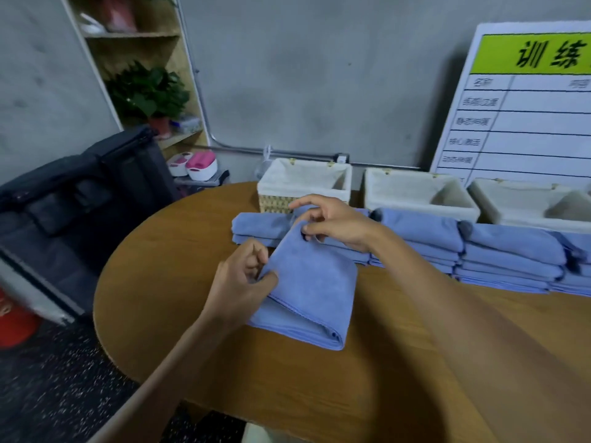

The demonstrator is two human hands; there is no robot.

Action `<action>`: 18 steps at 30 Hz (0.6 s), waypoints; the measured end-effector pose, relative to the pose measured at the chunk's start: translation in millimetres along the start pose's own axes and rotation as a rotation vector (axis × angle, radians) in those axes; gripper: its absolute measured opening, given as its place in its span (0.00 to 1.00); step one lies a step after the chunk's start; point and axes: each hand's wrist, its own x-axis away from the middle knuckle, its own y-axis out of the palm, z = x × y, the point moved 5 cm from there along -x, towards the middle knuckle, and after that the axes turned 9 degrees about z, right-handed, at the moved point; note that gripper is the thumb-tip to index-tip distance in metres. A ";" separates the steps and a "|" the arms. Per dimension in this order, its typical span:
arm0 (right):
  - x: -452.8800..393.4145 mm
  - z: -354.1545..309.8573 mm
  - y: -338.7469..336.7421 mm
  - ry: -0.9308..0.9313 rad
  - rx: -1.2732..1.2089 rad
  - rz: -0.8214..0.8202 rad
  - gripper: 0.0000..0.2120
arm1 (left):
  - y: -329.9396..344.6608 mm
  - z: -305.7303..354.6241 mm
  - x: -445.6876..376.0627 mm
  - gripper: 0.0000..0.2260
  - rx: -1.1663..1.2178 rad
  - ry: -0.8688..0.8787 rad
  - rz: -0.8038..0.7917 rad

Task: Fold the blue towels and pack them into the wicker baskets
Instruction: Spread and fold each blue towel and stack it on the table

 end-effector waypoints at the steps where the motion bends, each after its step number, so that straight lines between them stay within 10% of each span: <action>1: -9.3 0.1 11.4 -0.005 0.020 0.002 0.22 | -8.1 -9.3 -2.0 0.12 -0.028 -0.010 0.031; 7: -14.2 45.6 56.9 -0.104 0.412 0.009 0.23 | -9.5 -67.2 6.6 0.09 -0.545 -0.001 -0.121; 12: 35.4 70.3 37.2 -0.329 0.441 0.121 0.10 | 19.7 -34.3 12.3 0.04 -0.467 0.346 -0.026; 18: 84.6 103.1 8.4 -0.236 0.551 0.123 0.19 | 73.7 -37.1 23.8 0.09 -0.418 0.401 -0.239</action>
